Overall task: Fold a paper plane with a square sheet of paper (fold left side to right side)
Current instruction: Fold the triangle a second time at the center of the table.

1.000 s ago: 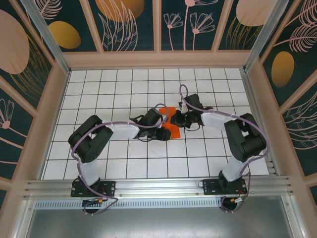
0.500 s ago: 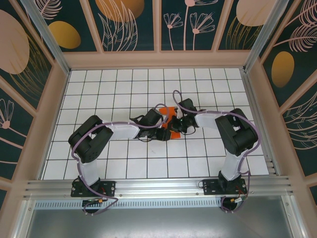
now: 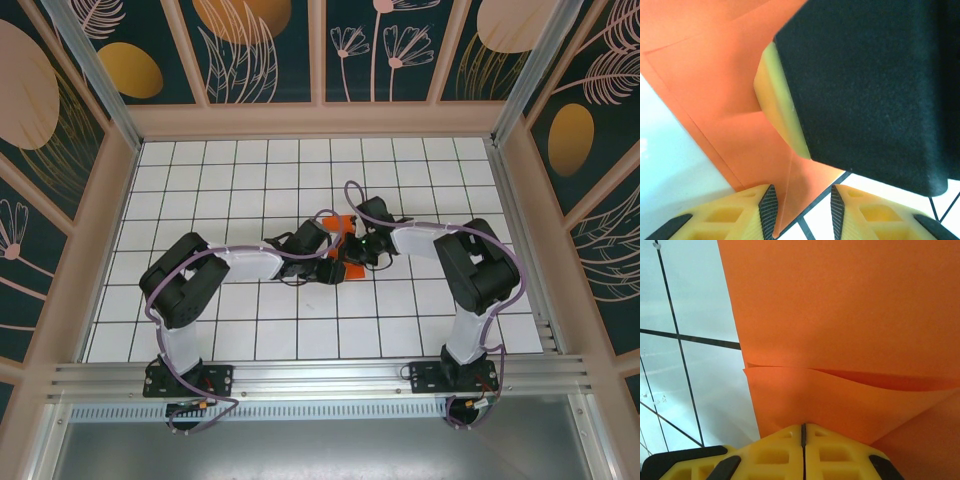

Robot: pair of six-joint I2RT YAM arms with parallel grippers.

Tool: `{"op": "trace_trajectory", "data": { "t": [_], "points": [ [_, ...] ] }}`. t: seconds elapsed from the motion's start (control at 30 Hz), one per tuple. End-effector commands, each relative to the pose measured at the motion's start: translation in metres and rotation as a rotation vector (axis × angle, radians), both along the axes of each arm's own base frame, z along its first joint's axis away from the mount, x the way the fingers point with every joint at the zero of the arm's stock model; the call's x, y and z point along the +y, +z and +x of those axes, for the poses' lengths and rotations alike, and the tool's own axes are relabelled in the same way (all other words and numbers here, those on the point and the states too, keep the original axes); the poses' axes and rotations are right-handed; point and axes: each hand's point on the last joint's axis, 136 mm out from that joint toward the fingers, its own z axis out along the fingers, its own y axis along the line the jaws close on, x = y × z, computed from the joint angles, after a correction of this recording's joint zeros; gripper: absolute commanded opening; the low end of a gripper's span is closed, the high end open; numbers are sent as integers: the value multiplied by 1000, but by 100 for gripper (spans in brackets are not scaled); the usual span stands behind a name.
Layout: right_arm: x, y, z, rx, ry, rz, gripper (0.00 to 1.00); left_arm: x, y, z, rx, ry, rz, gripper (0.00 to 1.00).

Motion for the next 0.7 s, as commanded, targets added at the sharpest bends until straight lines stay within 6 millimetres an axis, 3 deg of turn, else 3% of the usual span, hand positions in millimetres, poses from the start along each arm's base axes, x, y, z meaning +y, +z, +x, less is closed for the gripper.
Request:
{"op": "trace_trajectory", "data": {
  "t": [0.0,0.67],
  "points": [
    [-21,-5,17,-39,-44,-89,8,37,-51,-24,100,-2,201,38],
    [-56,-9,44,-52,-89,-109,9,36,-52,-24,99,2,197,38]
  ]
}}
